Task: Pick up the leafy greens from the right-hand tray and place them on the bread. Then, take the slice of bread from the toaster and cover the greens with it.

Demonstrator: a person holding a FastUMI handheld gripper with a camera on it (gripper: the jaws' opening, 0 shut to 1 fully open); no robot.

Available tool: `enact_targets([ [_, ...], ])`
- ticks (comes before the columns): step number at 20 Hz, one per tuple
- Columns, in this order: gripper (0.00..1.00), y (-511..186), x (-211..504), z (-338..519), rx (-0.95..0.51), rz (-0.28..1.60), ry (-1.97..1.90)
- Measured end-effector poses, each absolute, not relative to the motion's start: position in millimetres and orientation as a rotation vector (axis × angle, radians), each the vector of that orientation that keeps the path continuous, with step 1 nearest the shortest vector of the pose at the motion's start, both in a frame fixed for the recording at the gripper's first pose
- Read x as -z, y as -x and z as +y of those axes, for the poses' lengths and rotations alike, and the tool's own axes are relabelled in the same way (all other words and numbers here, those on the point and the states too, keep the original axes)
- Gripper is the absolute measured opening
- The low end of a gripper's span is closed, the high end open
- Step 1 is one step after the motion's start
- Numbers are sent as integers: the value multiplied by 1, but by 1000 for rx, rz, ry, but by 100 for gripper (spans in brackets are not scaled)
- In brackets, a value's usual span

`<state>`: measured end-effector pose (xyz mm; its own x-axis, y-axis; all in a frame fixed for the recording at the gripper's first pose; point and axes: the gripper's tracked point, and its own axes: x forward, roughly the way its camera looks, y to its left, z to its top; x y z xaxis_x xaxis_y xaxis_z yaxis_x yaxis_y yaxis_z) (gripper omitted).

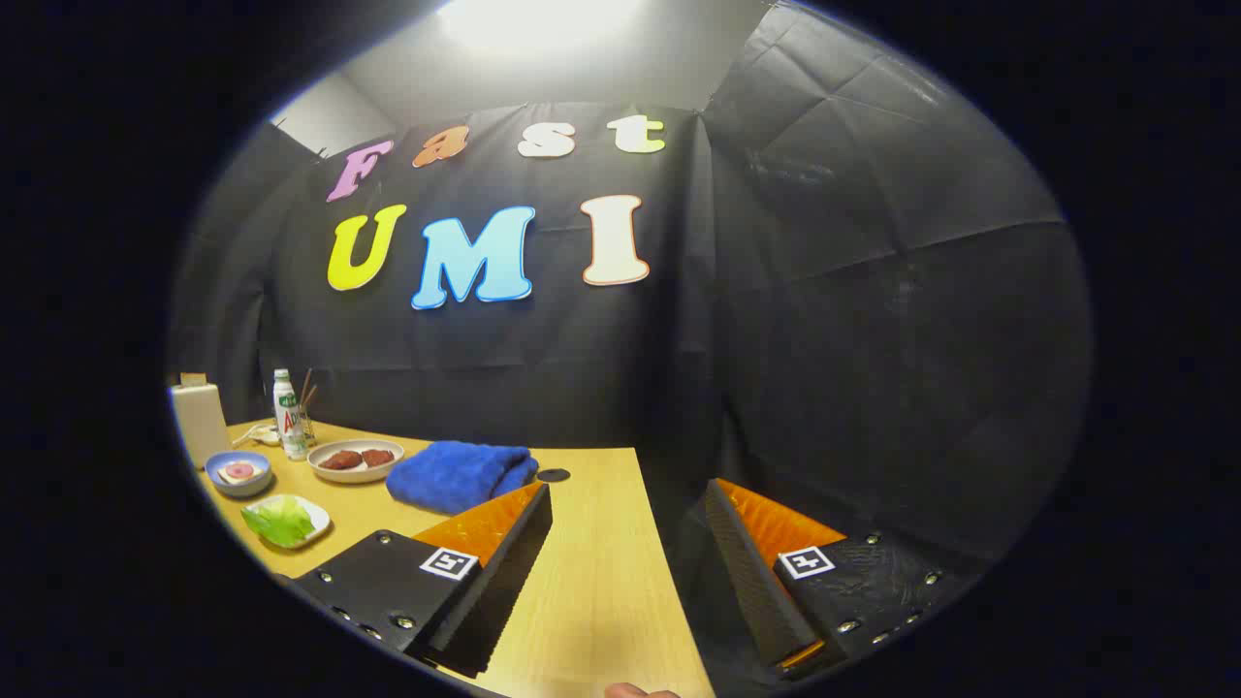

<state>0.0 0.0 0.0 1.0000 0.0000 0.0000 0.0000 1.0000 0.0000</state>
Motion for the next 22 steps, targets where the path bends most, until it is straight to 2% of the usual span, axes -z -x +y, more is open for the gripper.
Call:
enact_targets([
  [4,97,27,-20,60,-34,72,-66],
  [7,97,43,-33,88,-33,55,-49],
  [22,97,80,-12,250,-251,152,118],
])
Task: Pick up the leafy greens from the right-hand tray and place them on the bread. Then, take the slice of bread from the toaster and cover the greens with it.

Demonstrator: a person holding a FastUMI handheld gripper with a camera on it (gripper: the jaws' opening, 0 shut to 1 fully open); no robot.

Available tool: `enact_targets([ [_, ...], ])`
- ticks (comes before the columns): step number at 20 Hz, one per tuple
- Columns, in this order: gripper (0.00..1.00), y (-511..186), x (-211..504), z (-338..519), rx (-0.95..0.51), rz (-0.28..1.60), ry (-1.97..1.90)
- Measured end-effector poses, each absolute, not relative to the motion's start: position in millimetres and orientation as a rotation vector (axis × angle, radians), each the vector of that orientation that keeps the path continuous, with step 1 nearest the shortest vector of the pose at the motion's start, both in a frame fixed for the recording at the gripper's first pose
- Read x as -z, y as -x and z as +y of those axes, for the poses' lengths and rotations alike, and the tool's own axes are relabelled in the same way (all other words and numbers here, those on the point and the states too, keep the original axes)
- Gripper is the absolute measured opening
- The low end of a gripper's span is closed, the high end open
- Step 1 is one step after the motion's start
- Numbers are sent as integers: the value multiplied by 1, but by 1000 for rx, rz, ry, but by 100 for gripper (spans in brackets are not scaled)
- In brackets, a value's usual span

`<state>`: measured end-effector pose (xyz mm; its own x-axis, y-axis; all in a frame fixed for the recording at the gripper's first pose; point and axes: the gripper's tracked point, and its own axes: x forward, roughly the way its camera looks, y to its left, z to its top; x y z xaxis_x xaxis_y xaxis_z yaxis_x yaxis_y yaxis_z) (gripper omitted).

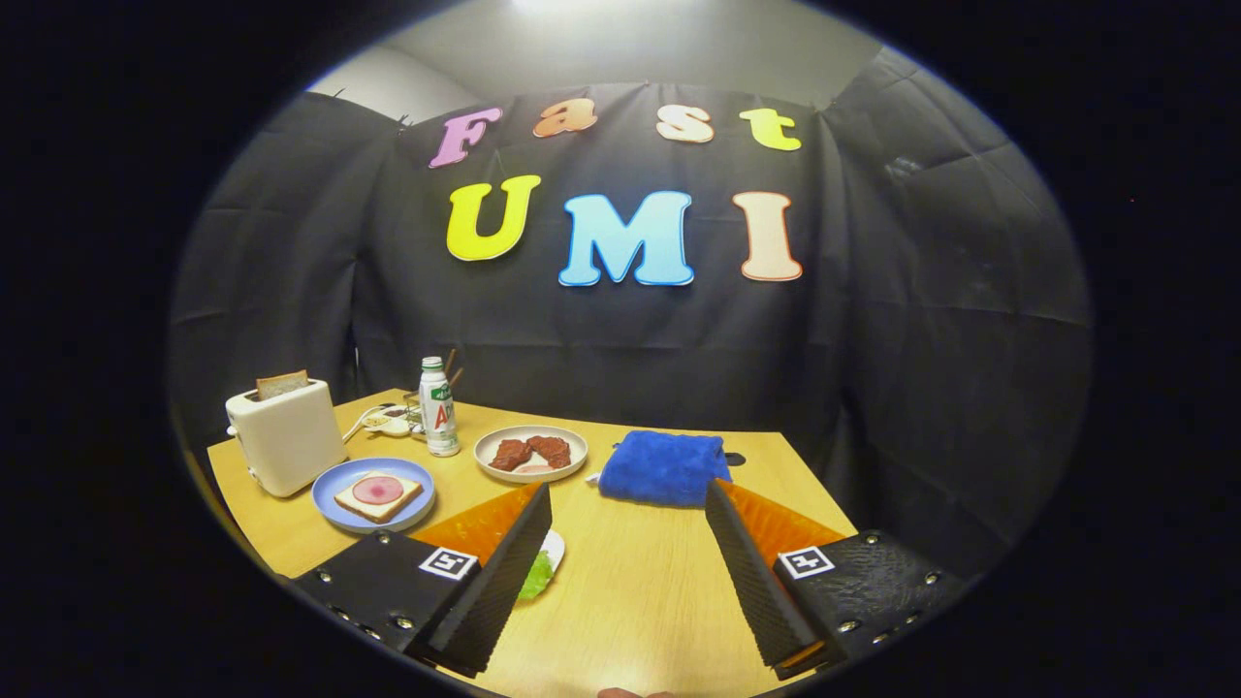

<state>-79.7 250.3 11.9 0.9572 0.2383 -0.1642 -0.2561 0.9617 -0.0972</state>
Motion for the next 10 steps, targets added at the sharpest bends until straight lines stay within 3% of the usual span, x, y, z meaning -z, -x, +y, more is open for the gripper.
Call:
enact_targets([
  [10,97,66,40,319,-361,346,120],
])
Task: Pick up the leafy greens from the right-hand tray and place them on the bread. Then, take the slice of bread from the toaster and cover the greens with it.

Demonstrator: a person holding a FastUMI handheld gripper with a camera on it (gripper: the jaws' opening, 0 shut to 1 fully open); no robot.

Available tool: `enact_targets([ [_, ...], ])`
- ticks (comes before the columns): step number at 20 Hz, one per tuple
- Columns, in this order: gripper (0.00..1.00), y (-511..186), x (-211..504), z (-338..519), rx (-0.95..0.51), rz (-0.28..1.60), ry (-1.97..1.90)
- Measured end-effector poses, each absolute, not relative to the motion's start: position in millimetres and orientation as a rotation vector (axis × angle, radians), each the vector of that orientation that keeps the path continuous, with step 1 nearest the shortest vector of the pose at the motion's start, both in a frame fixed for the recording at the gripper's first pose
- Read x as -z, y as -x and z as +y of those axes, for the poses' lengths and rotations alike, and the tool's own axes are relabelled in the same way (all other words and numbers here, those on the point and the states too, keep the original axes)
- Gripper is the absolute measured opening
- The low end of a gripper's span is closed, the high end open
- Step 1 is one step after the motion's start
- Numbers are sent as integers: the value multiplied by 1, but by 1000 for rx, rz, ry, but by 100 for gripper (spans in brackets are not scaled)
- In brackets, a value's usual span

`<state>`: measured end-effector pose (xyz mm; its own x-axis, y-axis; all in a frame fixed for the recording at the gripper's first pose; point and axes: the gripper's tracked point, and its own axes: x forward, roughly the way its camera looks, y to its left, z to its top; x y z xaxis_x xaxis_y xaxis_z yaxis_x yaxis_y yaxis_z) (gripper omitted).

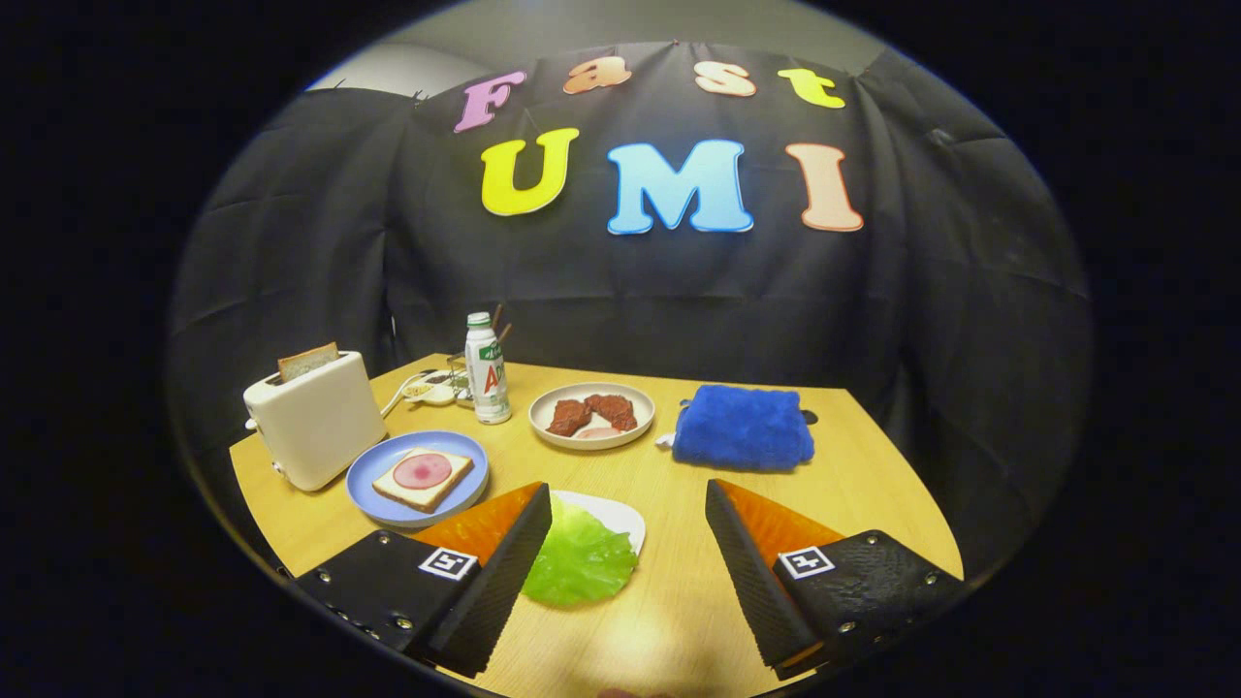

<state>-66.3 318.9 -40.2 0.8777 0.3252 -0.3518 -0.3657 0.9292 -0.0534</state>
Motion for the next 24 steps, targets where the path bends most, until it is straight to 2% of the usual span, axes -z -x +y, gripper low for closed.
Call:
enact_targets([
  [20,99,22,165,384,-418,754,239],
  [23,32,22,159,385,-425,759,231],
  [24,26,20,161,387,-435,758,247],
])
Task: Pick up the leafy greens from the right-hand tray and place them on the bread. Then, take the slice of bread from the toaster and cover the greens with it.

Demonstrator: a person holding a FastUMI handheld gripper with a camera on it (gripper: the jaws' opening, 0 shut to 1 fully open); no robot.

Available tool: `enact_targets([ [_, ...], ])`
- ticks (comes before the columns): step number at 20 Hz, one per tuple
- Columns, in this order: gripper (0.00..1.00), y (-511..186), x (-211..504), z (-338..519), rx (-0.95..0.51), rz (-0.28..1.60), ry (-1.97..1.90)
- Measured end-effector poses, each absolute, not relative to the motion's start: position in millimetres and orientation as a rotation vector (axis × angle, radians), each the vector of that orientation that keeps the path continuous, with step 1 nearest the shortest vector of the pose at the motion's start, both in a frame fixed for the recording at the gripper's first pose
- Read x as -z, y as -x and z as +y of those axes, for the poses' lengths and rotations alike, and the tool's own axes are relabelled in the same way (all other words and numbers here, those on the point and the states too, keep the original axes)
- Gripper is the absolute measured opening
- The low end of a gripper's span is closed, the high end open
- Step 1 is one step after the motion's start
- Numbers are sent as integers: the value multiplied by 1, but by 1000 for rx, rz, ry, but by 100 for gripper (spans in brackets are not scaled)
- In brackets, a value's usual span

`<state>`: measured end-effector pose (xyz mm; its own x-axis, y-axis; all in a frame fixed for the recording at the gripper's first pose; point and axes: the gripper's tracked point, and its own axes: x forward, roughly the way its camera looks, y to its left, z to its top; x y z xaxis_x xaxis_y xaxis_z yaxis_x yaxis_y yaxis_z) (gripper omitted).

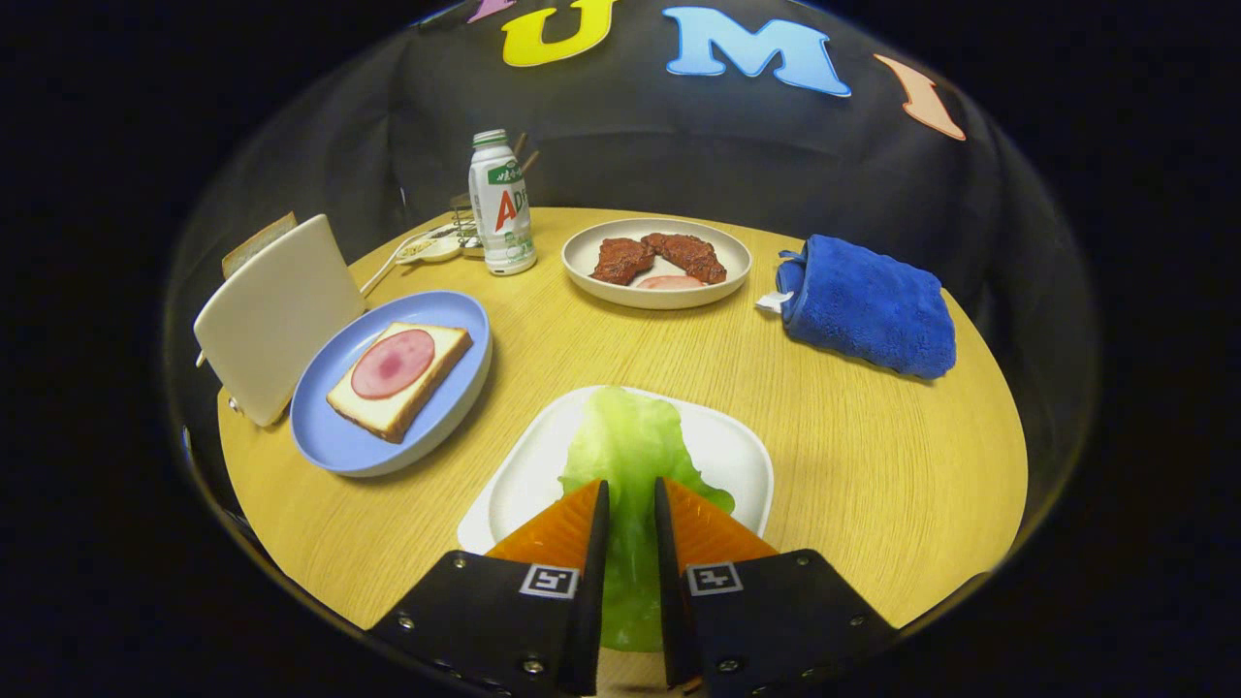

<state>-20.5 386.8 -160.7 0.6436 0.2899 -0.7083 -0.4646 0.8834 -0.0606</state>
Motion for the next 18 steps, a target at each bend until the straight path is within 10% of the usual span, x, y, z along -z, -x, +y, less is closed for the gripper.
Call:
enact_targets([
  [3,1,16,152,380,-421,730,237],
  [18,1,45,75,508,-660,529,193],
])
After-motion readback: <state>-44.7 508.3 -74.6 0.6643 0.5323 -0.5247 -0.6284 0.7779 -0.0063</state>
